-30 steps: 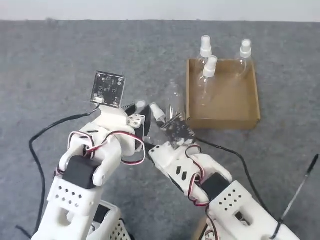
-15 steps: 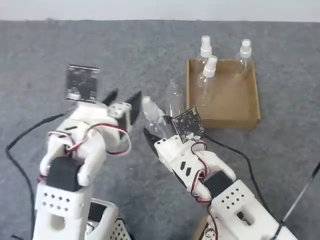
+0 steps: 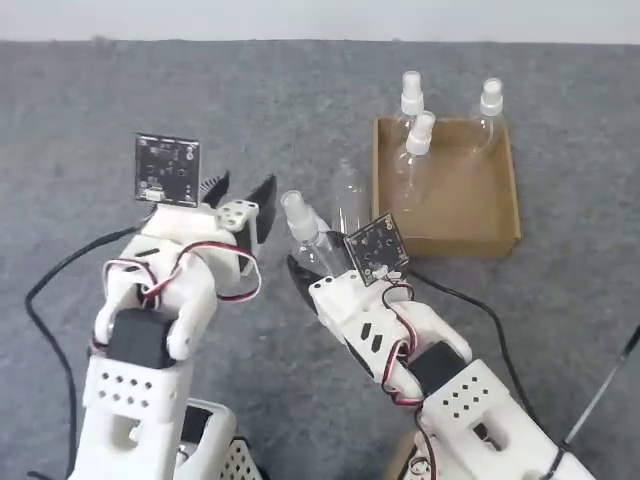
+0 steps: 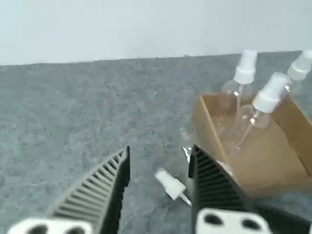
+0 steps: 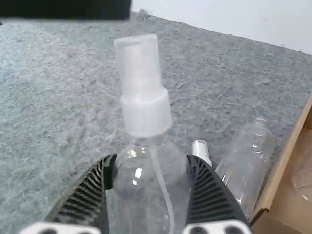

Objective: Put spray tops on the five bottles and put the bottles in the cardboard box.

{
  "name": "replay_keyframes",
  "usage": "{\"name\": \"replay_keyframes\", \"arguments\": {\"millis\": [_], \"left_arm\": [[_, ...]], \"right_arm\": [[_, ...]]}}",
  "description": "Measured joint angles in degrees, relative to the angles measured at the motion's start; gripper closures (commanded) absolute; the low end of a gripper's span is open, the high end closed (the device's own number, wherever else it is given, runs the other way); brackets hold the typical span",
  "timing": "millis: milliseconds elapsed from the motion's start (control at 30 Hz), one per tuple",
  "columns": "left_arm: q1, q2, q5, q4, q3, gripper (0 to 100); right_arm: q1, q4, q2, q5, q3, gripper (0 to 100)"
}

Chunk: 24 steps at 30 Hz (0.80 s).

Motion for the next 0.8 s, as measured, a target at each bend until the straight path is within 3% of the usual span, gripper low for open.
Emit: {"name": "replay_keyframes", "arguments": {"millis": [167,467,800], "left_arm": [[4.22,-0.53,-1.05,-0.97,3.34,82],[4.66,-0.70,-1.14,-1.76,4.04,82],[-5.80,-5.71,-1.32,5.19,-0.09,81]], "right_arm": [[0.18,0.00,0.09,0.00,0.18,99.2],[0.26,0.09,0.18,-0.09,0.26,99.2],[0.88,1.58,0.00,0.00,-0.26,99.2]]}}
